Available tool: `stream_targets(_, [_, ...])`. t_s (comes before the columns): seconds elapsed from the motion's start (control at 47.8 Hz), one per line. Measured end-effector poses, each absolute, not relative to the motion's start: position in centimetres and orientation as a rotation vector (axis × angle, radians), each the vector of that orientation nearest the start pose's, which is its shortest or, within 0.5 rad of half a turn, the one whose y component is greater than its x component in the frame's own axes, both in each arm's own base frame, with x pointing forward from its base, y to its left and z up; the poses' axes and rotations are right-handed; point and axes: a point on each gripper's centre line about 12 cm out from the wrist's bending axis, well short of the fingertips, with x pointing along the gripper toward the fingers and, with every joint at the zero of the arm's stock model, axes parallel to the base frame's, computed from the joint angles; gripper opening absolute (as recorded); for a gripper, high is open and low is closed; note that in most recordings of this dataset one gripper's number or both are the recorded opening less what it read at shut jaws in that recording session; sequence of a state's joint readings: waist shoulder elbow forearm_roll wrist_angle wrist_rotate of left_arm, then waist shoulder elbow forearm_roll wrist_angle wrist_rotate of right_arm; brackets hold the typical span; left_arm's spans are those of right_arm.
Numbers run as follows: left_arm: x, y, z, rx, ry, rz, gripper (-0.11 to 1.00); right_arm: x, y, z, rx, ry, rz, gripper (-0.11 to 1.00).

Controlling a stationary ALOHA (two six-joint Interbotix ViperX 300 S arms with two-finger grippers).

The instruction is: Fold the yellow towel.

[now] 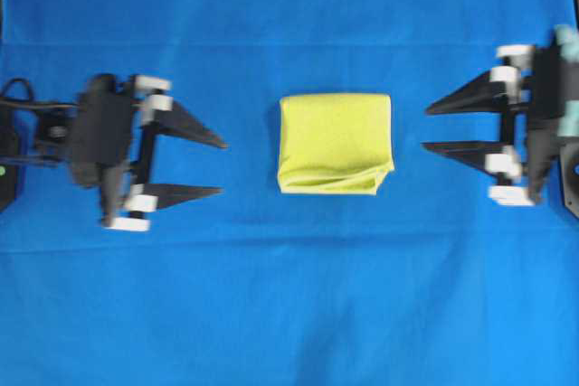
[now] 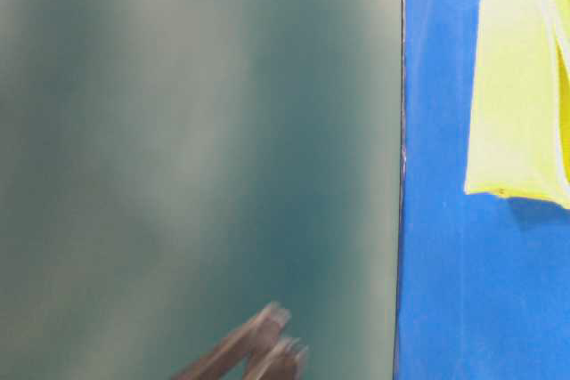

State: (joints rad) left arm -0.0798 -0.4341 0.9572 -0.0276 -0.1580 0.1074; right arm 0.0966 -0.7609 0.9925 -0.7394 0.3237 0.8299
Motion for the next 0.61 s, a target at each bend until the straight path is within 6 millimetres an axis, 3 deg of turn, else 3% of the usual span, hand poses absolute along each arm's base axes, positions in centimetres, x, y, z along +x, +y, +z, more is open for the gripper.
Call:
stream_targets(0.188, [25.5, -1.6, 24.1, 0.091, 0.264, -0.071, 0.63, 19.6, -1.0, 27.2, 0.025, 0.360, -0.159, 0.57])
stream_targets(0.356, [22.2, -0.8, 23.6, 0.076, 0.209, -0.041, 0.63, 17.2, -1.3, 25.6, 0.022, 0.327, -0.162, 0.57])
stream_targets(0.607, [18.3, -0.3, 21.5, 0.035, 0.164, -0.019, 0.63, 15.5, -1.5, 22.7, 0.034, 0.289, -0.144, 0.56])
